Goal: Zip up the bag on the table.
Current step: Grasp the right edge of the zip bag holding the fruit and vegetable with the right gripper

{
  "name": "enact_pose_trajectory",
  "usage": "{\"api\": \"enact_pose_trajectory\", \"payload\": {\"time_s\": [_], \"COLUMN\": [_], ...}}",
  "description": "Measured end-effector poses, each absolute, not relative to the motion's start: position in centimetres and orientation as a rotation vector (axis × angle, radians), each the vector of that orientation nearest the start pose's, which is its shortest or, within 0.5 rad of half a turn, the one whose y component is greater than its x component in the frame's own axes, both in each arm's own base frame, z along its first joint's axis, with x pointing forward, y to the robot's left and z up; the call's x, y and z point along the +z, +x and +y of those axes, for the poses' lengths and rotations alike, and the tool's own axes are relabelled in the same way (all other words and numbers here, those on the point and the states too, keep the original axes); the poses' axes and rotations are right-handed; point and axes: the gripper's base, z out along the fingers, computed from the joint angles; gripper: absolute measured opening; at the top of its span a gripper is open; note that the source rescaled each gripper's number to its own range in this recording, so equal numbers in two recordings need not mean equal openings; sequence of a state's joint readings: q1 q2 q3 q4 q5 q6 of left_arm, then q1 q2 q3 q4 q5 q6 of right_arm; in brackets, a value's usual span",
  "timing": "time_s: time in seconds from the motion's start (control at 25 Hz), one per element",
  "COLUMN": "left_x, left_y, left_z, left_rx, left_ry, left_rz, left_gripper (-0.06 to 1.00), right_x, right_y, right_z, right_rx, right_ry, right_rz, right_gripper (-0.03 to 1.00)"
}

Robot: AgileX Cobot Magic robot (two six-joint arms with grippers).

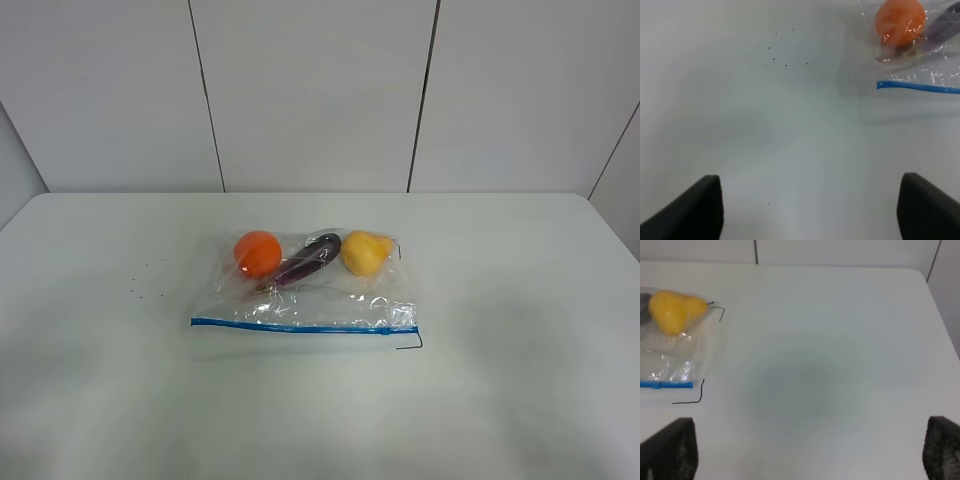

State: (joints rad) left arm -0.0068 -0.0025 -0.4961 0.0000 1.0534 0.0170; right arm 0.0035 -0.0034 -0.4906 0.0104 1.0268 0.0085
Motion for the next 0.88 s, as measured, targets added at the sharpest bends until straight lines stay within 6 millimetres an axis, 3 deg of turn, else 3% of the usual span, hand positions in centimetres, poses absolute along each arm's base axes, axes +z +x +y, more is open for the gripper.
{"api": "enact_pose_trajectory", "payload": {"time_s": [0.44, 0.56, 0.72, 0.88], "left_x": [27.7, 27.7, 27.7, 27.7], "left_y": [-0.5, -0.5, -0.5, -0.5], "left_z": [0.0, 0.0, 0.0, 0.0], "left_rx": [0.006, 0.006, 0.006, 0.006], "left_ry": [0.024, 0.024, 0.024, 0.024], "left_rz": [2.038, 2.038, 2.038, 2.038], "left_gripper": [0.96, 0.96, 0.96, 0.96], "right_x": [27.8, 28.8, 32.2, 35.5], "right_y": [-0.3, -0.1, 2.3, 7.0], "right_z": [0.1, 0.1, 0.1, 0.3], "right_rx": [0.020, 0.020, 0.020, 0.057], "right_ry": [0.005, 0.005, 0.006, 0.013], "right_rz": [2.015, 2.007, 2.032, 2.079], "right_gripper": [1.00, 1.00, 1.00, 1.00]}}
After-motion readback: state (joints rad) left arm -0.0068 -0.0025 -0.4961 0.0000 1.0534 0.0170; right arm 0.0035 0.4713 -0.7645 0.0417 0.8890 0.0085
